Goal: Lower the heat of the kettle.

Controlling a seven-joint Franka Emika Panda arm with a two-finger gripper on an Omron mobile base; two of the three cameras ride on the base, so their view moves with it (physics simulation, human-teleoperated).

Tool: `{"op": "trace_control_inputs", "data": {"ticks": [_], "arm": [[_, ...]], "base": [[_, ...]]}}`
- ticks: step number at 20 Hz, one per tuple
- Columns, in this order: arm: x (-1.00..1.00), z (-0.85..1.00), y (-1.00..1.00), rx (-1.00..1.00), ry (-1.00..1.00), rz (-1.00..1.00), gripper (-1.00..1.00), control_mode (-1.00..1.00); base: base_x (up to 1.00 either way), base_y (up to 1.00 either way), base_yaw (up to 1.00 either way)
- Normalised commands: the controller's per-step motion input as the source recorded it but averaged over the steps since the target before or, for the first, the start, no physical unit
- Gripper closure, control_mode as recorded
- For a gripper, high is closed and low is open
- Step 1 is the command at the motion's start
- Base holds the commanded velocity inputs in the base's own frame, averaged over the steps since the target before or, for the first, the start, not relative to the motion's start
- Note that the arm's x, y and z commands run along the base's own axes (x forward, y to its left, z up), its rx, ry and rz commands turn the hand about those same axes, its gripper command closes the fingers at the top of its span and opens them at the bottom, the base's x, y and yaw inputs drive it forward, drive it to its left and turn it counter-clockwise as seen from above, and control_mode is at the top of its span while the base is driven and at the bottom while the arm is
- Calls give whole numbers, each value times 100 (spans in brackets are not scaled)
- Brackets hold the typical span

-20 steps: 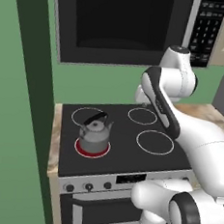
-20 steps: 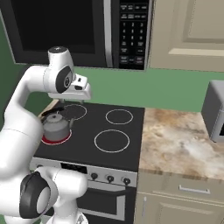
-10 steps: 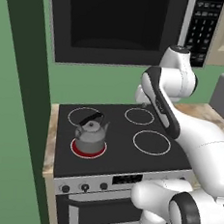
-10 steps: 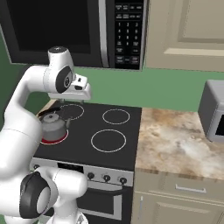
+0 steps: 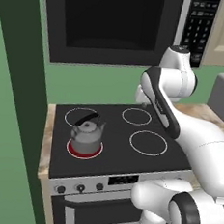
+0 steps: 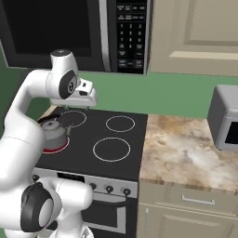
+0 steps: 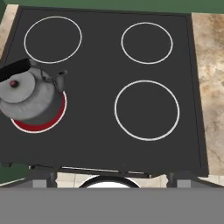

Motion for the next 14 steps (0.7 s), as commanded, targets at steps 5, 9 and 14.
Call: {"op": "trace_control_inputs", "data": {"ticks": [5, 9, 14], "arm": [[0, 0, 0, 0, 0, 0, -100, 100], [0, 0, 0, 0, 0, 0, -100, 100], [0, 0, 0, 0, 0, 0, -100, 100]], "base": [[23, -30, 0], [32, -18, 0], [34, -11, 0]]}}
